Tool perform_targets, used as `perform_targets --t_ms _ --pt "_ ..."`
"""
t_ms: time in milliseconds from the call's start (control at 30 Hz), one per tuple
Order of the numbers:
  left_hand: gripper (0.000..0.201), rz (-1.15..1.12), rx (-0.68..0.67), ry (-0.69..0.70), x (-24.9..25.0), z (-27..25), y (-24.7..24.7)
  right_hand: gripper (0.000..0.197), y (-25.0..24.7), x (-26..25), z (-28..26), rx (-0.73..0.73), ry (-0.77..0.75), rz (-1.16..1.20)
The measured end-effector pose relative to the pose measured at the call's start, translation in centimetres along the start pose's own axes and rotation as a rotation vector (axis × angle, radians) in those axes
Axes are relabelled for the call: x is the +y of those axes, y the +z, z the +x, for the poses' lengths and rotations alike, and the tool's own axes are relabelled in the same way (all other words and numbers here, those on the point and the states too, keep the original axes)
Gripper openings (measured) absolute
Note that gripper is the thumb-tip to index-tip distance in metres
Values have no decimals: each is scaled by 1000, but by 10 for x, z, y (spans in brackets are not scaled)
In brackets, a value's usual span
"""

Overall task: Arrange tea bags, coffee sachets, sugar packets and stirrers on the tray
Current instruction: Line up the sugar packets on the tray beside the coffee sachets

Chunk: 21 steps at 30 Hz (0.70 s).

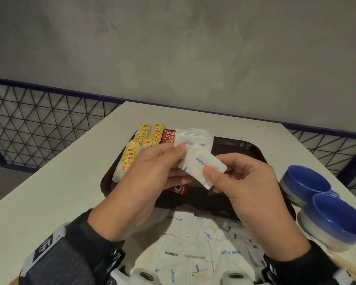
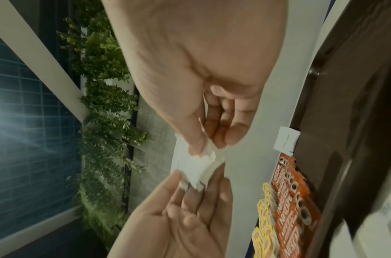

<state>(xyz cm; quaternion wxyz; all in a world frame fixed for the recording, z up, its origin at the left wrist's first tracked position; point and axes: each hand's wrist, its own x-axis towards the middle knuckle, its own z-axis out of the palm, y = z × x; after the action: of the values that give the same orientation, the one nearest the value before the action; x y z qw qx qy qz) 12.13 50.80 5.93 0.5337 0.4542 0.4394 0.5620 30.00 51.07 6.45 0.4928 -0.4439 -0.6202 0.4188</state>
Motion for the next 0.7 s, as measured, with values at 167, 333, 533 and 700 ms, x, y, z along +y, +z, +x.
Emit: perform_targets --t_ms 167,333,533,700 --pt "27 -15 184 76 12 10 -21 9 -19 -13 27 -157 187 -32" --pt "23 -116 368 100 20 23 -47 4 -35 -9 120 -133 239 -289" --pt "22 -158 397 106 20 27 -58 11 -26 34 192 -234 321 -635" --pt "22 -170 371 93 14 33 -63 11 -9 57 223 -217 333 -687"
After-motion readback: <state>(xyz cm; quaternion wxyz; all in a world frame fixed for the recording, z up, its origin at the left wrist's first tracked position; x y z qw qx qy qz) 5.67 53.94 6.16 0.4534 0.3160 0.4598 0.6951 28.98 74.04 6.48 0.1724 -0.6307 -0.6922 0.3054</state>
